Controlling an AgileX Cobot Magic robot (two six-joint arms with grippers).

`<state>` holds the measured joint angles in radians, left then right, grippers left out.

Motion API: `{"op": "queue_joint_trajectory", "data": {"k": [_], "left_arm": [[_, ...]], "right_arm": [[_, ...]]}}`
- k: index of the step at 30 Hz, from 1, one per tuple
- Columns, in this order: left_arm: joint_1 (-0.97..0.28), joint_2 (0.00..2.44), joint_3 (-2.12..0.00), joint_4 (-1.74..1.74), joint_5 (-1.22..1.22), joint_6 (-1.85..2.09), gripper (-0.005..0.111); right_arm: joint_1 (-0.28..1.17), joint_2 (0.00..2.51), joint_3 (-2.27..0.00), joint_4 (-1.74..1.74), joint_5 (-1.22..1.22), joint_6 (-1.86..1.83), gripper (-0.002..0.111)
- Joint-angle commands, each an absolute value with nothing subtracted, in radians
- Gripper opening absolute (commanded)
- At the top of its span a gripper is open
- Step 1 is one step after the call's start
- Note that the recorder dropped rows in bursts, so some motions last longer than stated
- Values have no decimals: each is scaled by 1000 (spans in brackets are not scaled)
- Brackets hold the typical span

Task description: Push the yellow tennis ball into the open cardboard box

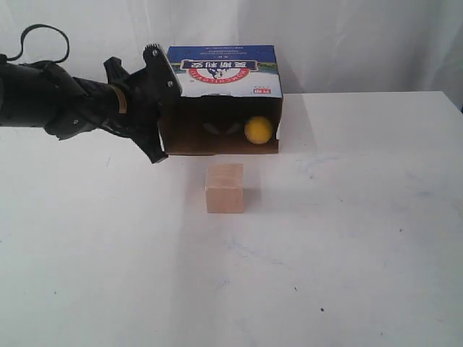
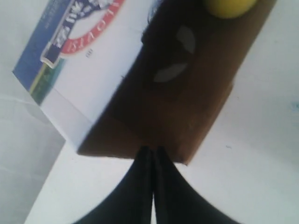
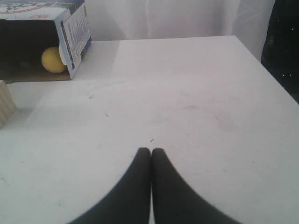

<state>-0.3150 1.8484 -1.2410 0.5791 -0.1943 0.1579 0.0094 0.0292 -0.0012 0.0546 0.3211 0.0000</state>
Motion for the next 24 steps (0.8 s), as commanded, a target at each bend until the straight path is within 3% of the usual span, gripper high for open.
{"op": "queue_joint_trajectory", "data": {"k": [1,16,24], "left_arm": [[-314,1793,-1156,556,-189,148,0],[-424,1441,-789,463,-196,-137,0],[-476,1191,-558,291,-354,-135,0]], "right_arm": [[12,25,0,50,313,0,0],[12,25,0,50,313,25,0],[12,25,0,50,313,25,0]]}}
